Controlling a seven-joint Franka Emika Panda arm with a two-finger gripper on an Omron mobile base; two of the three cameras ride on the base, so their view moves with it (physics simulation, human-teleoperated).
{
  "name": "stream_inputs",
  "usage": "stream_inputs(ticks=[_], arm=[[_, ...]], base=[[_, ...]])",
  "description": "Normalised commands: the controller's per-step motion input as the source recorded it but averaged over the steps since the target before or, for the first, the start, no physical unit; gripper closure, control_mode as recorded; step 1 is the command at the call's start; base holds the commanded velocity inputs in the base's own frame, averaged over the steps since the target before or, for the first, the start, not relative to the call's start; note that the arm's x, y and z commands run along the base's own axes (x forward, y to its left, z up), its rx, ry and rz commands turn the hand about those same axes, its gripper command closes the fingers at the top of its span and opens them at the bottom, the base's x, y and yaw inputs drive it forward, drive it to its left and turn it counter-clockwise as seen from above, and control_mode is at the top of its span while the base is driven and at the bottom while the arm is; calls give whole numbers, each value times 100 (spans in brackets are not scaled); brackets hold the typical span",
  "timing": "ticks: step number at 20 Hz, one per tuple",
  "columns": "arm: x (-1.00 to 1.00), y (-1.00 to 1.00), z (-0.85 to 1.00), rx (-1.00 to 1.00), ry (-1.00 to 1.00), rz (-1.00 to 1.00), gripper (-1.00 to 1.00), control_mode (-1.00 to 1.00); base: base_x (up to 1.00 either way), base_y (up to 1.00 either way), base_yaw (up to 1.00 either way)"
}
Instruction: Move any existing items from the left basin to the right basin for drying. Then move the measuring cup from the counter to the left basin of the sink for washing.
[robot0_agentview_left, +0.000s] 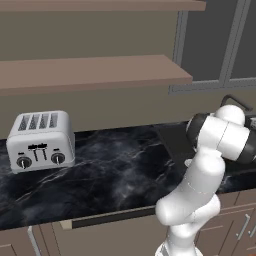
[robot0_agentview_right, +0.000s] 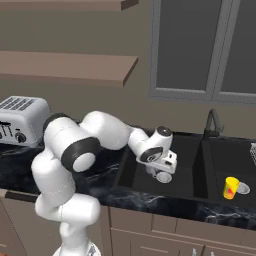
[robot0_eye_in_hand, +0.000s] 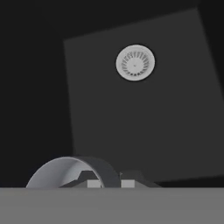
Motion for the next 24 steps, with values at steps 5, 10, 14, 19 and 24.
stream_inputs(ticks=[5,10,14,19,24], arm=[[43,0,-64,-4,1,0,100,-100],[25,-2,-56,-1,0,2,100,-100],[26,0,-39,-5,0,7,100,-100],[45,0,-31,-6,0,10,100,-100],[44,0,-33,-9,0,14,100,-100]], base=[[0,0,0],[0,0,0],[0,0,0],[0,0,0],[0,0,0]])
